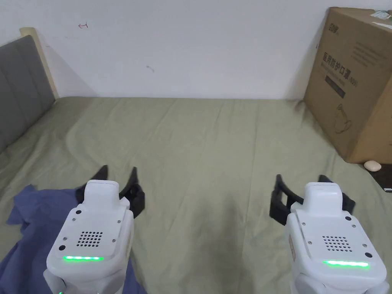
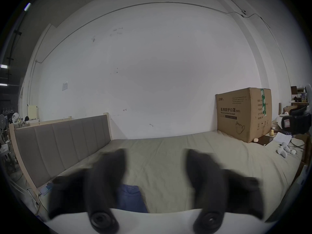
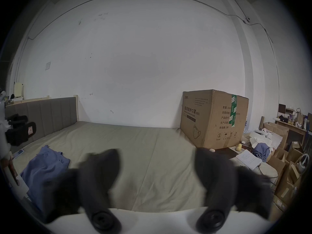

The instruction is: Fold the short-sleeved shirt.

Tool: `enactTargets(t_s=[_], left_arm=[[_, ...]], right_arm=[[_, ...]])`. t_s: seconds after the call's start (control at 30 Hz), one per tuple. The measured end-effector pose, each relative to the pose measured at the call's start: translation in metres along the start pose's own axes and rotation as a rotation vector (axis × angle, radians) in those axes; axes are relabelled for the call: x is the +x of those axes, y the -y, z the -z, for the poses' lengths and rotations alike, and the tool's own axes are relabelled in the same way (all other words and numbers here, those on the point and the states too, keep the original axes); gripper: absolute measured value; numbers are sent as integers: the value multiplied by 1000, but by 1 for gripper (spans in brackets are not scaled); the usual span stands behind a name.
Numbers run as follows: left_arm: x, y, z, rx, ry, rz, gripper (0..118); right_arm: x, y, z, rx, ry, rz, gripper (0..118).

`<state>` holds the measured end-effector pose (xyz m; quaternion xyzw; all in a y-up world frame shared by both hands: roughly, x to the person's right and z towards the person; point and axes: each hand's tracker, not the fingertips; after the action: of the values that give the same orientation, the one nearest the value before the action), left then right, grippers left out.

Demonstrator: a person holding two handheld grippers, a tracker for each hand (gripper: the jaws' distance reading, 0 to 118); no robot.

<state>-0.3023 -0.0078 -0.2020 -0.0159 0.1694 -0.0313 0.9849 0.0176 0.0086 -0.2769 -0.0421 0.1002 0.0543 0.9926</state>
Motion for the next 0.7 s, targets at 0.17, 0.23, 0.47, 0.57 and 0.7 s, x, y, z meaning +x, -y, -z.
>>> enactTargets(t_s=[0.17, 0.23, 0.47, 0.57, 0.7], left_arm=[[-3, -1, 4, -30, 73, -91, 0], [-3, 1, 4, -15, 37, -71, 0], [-35, 2, -8, -26, -65, -34, 0], [-65, 3, -21, -39, -136, -29, 0], [-113, 6, -48, -60, -262, -5, 0]], right_arm=[[2, -2, 0, -4, -17, 19, 0], [0, -2, 2, -7, -8, 16, 0], [-28, -8, 17, -14, -96, 32, 0], [-58, -13, 24, -6, -187, 25, 0], [-109, -18, 29, 4, -312, 22, 0]])
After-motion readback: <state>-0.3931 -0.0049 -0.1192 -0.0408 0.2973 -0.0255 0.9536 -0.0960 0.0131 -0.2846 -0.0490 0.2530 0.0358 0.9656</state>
